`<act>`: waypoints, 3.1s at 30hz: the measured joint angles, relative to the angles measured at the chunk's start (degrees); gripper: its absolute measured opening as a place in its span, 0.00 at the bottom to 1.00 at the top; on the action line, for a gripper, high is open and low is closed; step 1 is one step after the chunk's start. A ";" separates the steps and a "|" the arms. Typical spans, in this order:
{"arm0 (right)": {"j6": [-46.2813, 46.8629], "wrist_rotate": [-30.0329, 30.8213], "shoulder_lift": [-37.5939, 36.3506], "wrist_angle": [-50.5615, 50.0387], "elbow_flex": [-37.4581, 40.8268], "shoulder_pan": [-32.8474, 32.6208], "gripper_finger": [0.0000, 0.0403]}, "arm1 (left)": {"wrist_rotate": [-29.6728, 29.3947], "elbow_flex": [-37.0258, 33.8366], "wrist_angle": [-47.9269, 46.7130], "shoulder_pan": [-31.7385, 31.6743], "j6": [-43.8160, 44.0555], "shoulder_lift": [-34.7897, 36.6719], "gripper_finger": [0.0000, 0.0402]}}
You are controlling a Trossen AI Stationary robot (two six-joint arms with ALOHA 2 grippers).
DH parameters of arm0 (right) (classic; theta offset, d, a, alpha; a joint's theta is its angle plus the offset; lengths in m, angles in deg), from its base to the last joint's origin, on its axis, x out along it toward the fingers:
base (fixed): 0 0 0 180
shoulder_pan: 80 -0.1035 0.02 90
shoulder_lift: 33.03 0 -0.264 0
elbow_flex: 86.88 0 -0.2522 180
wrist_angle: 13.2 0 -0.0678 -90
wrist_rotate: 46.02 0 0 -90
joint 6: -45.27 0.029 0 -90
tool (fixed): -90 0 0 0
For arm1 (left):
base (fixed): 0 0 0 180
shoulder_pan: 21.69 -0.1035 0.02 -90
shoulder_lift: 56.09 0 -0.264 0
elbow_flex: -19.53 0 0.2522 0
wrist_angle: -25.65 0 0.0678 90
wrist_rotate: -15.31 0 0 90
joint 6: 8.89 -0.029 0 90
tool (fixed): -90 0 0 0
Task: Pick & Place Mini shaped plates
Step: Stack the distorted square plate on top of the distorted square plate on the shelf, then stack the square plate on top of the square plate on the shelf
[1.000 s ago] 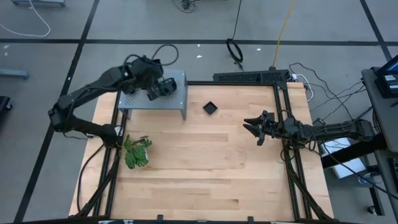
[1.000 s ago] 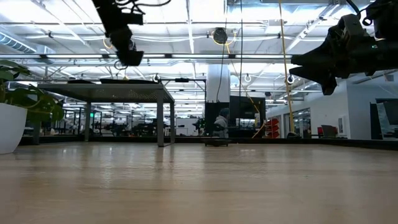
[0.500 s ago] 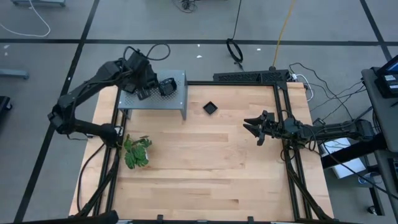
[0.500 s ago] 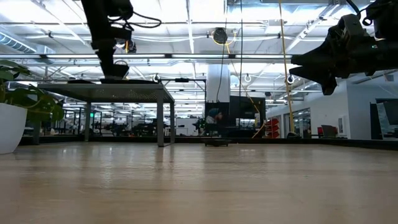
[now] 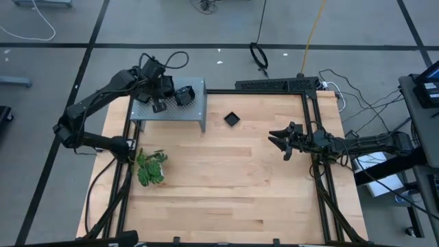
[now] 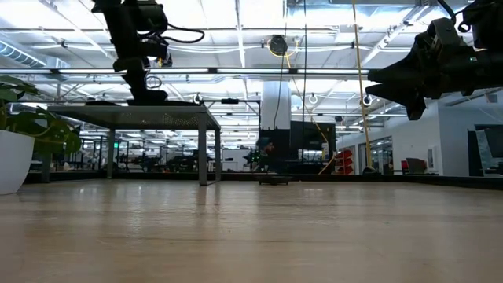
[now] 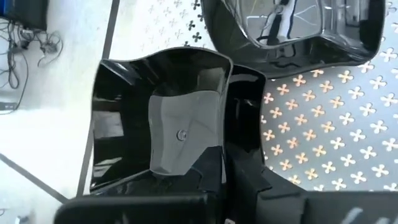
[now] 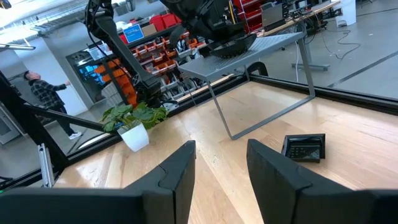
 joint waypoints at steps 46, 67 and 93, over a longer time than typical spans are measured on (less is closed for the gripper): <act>0.00 0.00 -0.02 0.02 0.00 0.00 0.33 | -1.76 11.34 9.92 12.39 16.89 0.04 0.56; 4.47 0.02 0.00 0.98 0.00 0.04 0.33 | -1.07 11.34 35.79 26.12 46.68 0.04 0.53; -0.66 6.28 6.08 -4.10 -12.96 0.70 0.33 | -1.19 11.33 46.38 34.80 57.61 0.04 0.53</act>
